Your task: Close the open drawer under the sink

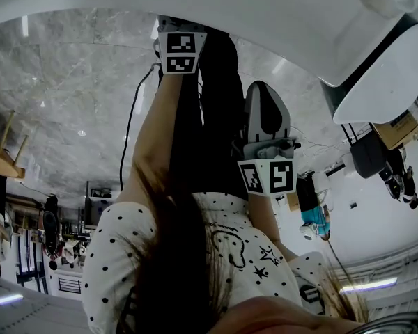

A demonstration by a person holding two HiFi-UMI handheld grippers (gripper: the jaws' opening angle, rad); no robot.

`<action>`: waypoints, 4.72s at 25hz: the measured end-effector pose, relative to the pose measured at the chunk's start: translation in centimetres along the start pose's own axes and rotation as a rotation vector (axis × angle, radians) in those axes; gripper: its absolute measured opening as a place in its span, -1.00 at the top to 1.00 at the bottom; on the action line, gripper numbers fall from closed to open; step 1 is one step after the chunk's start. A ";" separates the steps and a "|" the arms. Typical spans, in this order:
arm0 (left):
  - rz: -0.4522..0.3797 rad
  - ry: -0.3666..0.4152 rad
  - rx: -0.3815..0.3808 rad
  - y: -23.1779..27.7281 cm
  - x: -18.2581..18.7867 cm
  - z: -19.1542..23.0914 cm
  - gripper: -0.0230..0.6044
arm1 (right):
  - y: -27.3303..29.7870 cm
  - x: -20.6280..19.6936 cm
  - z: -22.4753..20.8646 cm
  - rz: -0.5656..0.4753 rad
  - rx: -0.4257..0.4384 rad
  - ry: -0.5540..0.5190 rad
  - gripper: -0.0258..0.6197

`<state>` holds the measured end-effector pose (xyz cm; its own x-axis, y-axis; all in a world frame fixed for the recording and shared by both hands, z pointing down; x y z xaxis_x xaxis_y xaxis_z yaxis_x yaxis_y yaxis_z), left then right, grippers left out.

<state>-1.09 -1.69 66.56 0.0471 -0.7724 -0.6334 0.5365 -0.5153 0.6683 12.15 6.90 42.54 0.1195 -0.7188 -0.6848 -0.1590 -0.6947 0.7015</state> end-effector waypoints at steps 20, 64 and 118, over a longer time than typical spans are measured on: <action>-0.002 -0.003 0.001 0.5 0.3 0.1 0.47 | 0.1 -0.2 -0.4 0.001 -0.013 0.010 0.87; -0.040 0.022 -0.006 2.2 3.1 0.3 0.47 | 0.1 -0.4 -0.5 0.018 -0.018 0.020 0.87; -0.092 0.033 -0.031 3.8 5.7 0.9 0.47 | -0.5 -1.0 0.0 0.024 0.013 0.006 0.87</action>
<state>0.47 -8.41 65.89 0.0237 -0.7098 -0.7040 0.5656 -0.5711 0.5949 12.16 7.97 42.88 0.1210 -0.7358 -0.6663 -0.1742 -0.6766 0.7155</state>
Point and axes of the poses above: the fingertips, and each gripper's own axes: y forward along the fingers, z to its left, x out of its top, the point moved 6 cm from there along -y, backward along the fingers, and after that the axes turned 7 degrees about -x, right-handed, at the moved point
